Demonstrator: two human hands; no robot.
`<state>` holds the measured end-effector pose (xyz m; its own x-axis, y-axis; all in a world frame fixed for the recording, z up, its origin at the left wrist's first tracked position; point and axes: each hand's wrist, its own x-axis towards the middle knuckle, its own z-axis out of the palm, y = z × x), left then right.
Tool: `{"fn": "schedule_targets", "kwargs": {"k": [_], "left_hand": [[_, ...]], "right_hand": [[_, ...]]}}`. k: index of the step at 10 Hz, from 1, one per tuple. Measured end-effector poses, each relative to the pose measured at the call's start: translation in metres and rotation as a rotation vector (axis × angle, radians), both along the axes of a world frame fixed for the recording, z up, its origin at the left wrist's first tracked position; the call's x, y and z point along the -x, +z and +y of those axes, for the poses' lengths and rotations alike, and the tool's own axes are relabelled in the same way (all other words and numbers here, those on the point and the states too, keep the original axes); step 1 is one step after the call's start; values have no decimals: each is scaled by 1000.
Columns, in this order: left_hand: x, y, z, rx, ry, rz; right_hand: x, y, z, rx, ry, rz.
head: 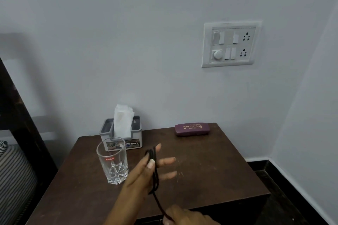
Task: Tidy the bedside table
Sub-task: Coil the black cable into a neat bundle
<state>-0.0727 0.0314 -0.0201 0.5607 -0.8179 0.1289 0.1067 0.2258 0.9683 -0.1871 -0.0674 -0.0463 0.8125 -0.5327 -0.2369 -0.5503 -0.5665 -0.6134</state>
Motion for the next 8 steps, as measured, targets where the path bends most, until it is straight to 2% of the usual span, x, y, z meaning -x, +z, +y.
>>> {"fn": "schedule_targets", "kwargs": {"k": [1, 2, 3, 4, 5, 6, 7, 8], "left_hand": [[8, 4, 7, -102, -116, -222], [10, 16, 15, -151, -223, -247], [5, 21, 16, -188, -450, -105], [5, 17, 16, 22, -651, 301], [7, 16, 8, 309, -739, 584], [-1, 13, -5, 440, -737, 642], [-6, 13, -8, 449, -628, 639], [-6, 19, -10, 447, -481, 635]], "right_hand": [[31, 63, 30, 293, 222, -7], [46, 89, 10, 483, 106, -135], [41, 100, -3, 609, 69, -314], [33, 81, -21, 342, 10, -638], [25, 61, -14, 336, -63, -682], [18, 23, -5, 455, -80, -638], [11, 16, -3, 438, -137, -443], [14, 18, 3, 102, -120, -227]]}}
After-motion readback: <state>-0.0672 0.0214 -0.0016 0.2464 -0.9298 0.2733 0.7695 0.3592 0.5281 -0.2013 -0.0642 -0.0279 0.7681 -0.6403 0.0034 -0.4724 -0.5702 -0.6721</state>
